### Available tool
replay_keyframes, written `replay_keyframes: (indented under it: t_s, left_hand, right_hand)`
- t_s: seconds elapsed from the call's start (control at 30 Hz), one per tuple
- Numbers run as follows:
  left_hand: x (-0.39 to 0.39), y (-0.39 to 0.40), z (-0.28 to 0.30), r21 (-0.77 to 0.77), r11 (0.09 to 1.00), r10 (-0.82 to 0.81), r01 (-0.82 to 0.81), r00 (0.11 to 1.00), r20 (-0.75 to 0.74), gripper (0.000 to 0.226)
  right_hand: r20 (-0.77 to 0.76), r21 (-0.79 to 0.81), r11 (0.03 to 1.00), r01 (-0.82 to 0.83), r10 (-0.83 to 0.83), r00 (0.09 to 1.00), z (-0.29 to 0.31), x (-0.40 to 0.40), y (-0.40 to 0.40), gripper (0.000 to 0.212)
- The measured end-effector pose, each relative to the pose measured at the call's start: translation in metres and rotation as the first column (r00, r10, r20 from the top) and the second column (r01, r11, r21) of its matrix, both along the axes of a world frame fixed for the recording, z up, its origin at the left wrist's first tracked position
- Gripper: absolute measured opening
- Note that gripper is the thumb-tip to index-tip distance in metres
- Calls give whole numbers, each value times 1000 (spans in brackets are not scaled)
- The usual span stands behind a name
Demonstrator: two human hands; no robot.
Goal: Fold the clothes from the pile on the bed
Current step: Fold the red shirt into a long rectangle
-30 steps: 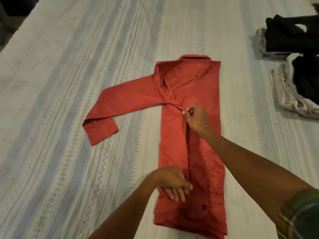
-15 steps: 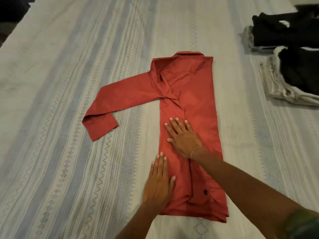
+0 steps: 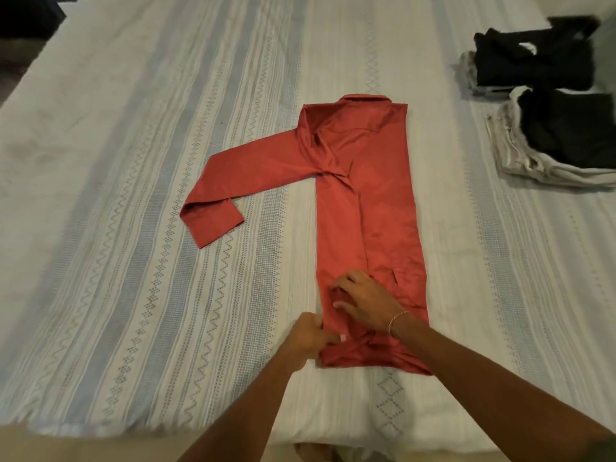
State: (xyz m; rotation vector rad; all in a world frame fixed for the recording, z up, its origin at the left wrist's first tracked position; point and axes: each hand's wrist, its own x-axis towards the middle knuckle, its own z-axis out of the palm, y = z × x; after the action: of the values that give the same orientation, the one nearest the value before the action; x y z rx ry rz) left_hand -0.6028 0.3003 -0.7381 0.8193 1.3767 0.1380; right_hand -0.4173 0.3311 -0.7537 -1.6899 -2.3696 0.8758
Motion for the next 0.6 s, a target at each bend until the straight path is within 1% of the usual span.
replay_keyframes:
  t_s: [0.1, 0.17, 0.23, 0.27, 0.3, 0.33, 0.37, 0.4, 0.43, 0.5, 0.53, 0.6]
  left_hand:
    - [-9, -18, 4, -175, 982, 93, -63, 981, 169, 30]
    - [-13, -25, 5, -208, 978, 75, -36, 980, 186, 34]
    - [-15, -22, 5, -183, 982, -35, 53, 994, 102, 40]
    - [-15, -18, 8, -164, 976, -141, 144, 989, 31, 44]
    - [-16, -11, 11, -144, 953, -277, 266, 959, -60, 50]
    - [-17, -2, 15, -130, 911, -408, 391, 899, -158, 55]
    - [-18, 8, 20, -114, 863, -504, 492, 825, -257, 57]
    - [-19, 20, 25, -83, 830, -543, 551, 766, -345, 55]
    - [-19, 32, 29, -36, 815, -538, 578, 733, -415, 49]
    - [-19, 63, 34, 75, 816, -458, 573, 720, -521, 39]
    - [-18, 79, 34, 135, 814, -403, 564, 718, -567, 38]
    - [-17, 107, 33, 249, 800, -282, 546, 708, -647, 36]
  right_hand:
    - [104, -64, 997, -46, 53, 993, 8, -4, -3, 69]
    - [176, -114, 991, -69, 89, 980, 14, -9, -3, 91]
    - [227, -150, 986, -69, 102, 969, 17, -13, -2, 110]
    - [246, -172, 983, -64, 106, 964, 18, -15, -2, 118]
    - [262, -190, 980, -62, 111, 959, 18, -16, 0, 123]
    - [272, -210, 976, -58, 115, 955, 18, -17, 3, 127]
    - [272, -231, 972, -50, 114, 956, 17, -18, 6, 128]
    - [259, -244, 969, -40, 105, 960, 16, -19, 11, 125]
    - [236, -243, 970, -21, 80, 968, 15, -19, 16, 117]
    - [186, -188, 981, 50, -14, 983, 16, -20, 32, 94]
    - [172, -154, 984, 84, -57, 983, 16, -19, 42, 82]
    - [164, -116, 984, 134, -114, 980, 18, -19, 62, 66]
